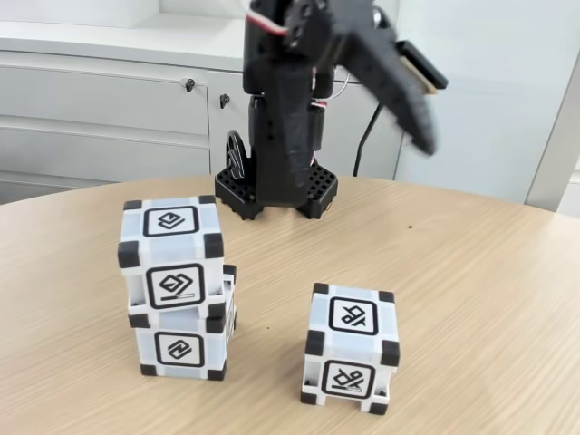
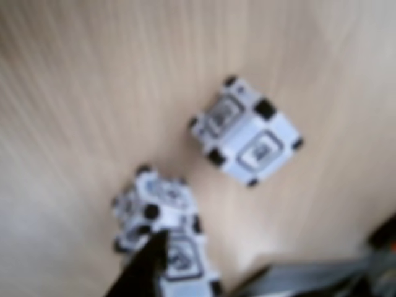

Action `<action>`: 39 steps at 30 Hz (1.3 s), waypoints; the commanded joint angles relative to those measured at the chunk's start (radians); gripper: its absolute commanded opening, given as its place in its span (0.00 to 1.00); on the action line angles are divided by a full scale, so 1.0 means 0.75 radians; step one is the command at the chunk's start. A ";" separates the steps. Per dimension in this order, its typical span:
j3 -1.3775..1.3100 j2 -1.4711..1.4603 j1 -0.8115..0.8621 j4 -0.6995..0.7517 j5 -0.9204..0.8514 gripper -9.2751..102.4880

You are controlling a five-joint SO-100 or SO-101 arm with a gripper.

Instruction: Stack cubes from left to right.

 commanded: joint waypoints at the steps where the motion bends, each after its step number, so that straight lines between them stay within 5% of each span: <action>1: -0.006 0.012 -0.115 0.004 -0.117 0.53; 11: -0.031 -0.317 -0.213 -0.018 -0.511 0.54; 17: -0.039 -0.430 0.033 -0.031 -0.673 0.56; 24: -0.082 -0.528 0.225 -0.205 -0.802 0.56; 39: -0.057 -0.558 0.186 -0.313 -0.965 0.56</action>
